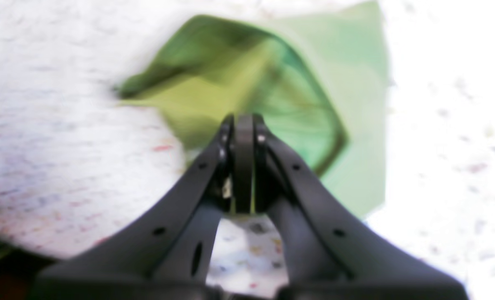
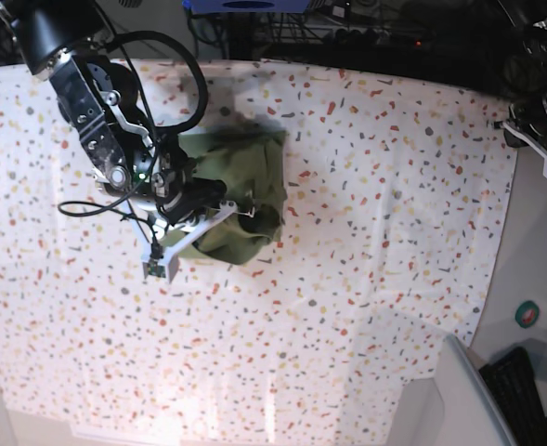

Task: Layout the t-shirt on the table in an organized manner, then fold the t-shirt properly
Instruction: 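Press and tuck the folded bundle with the right gripper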

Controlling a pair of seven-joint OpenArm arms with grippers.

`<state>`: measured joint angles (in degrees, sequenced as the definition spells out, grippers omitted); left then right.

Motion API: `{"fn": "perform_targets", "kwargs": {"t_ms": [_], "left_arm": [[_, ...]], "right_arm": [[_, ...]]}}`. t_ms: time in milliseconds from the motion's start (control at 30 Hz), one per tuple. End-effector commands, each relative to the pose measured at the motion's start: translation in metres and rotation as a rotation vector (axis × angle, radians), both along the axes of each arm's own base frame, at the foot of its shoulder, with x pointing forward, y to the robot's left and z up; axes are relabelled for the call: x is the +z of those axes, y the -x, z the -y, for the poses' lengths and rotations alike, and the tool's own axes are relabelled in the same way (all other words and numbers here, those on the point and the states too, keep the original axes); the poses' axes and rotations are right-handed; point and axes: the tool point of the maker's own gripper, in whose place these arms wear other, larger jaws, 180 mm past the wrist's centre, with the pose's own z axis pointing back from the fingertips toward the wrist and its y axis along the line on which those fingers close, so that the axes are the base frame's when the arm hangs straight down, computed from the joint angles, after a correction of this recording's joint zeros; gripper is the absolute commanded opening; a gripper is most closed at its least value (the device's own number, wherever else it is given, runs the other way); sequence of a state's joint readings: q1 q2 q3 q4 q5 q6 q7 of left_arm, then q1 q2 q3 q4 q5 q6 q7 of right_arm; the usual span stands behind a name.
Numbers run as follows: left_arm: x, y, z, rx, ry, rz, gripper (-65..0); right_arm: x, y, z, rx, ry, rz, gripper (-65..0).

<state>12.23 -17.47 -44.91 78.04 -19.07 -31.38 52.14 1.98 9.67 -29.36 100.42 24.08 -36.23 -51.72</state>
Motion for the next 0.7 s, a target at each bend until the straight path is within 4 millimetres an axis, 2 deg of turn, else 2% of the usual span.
{"fn": "perform_targets", "kwargs": {"t_ms": [0,67,133,333,533,600,667], "left_arm": [[0.011,-0.008,-0.008,-0.005,-0.025,0.03,-65.0],[0.011,-0.009,-0.007,-0.007,-0.024,0.031,-65.0],[0.011,-0.009,-0.006,-0.01,-0.024,0.031,-65.0],[0.01,-0.01,-0.005,-0.011,-0.021,0.031,-65.0],[0.011,-0.011,-0.005,-0.011,-0.021,0.033,-65.0],[0.011,-0.011,-0.005,-0.011,-0.021,0.033,-65.0],[0.011,-0.01,-0.006,-0.008,-0.022,0.032,-65.0]], "right_arm": [[0.008,-0.016,0.001,-0.005,0.007,0.047,-65.0],[-0.003,-0.02,0.007,-0.02,0.032,0.036,-65.0],[-0.005,-0.029,0.007,-0.022,0.05,0.057,-65.0],[-0.005,-0.037,-0.035,0.136,0.099,0.139,-65.0],[-0.028,-0.028,-0.081,0.213,0.114,0.073,-65.0],[-0.03,-0.026,-0.088,0.252,0.134,0.077,-65.0],[-0.023,-0.021,-0.098,0.284,0.118,0.089,-65.0]]}}
